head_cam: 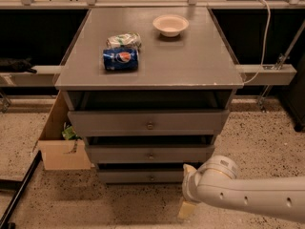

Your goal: Open middle drawer

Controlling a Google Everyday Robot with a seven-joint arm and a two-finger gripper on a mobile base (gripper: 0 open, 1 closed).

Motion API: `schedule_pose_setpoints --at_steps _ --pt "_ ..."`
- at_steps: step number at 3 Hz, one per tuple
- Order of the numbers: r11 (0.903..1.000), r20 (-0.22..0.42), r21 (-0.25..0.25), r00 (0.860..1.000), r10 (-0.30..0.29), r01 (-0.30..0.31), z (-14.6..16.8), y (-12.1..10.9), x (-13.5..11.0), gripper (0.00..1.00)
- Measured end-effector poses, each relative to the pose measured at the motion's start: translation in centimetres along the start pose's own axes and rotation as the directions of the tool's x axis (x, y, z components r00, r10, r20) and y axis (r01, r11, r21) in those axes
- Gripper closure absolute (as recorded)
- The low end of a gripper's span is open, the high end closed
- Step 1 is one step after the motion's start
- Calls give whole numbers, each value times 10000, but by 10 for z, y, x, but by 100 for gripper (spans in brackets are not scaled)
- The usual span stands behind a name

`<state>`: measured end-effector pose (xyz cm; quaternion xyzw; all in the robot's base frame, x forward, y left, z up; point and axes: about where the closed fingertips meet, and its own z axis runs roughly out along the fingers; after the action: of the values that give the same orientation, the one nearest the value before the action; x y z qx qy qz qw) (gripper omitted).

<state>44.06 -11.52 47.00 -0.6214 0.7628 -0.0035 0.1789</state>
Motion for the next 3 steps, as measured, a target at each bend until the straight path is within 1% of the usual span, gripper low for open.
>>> schedule_pose_setpoints --at_steps 1,2,3 --pt "9882 673 936 9896 -1274 1209 -15 -3 -16 0" --pt "9758 675 1258 9798 -1880 1786 -17 -7 -19 0" --pt "9758 675 1258 9798 -1880 1786 -17 -7 -19 0"
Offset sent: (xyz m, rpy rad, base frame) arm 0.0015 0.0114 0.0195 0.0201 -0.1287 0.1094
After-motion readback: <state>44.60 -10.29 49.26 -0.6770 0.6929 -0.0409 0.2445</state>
